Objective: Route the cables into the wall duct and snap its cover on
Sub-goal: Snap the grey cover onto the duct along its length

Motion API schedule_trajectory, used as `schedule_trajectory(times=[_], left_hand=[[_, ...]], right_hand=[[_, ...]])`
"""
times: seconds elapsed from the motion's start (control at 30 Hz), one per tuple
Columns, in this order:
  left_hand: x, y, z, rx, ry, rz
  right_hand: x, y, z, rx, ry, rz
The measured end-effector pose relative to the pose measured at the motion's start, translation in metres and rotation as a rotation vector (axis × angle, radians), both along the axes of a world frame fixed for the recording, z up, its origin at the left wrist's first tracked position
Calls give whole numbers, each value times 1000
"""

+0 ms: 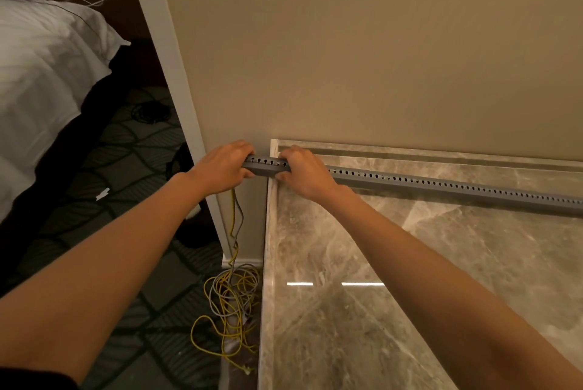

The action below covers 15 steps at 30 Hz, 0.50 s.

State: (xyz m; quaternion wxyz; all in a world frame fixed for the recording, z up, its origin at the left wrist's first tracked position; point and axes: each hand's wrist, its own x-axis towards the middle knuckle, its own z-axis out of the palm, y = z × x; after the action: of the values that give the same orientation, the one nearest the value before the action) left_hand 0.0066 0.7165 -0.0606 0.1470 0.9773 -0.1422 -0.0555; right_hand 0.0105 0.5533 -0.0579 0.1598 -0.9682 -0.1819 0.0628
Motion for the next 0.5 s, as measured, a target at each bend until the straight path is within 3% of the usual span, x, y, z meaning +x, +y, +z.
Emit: schedule_trajectory(times=[0.23, 0.5], left_hand=[[1, -4, 3, -5, 5, 23], [6, -8, 9, 80, 17, 22]], right_hand=[[-1, 3, -1, -148, -60, 63], [2, -2, 1, -90, -27, 51]])
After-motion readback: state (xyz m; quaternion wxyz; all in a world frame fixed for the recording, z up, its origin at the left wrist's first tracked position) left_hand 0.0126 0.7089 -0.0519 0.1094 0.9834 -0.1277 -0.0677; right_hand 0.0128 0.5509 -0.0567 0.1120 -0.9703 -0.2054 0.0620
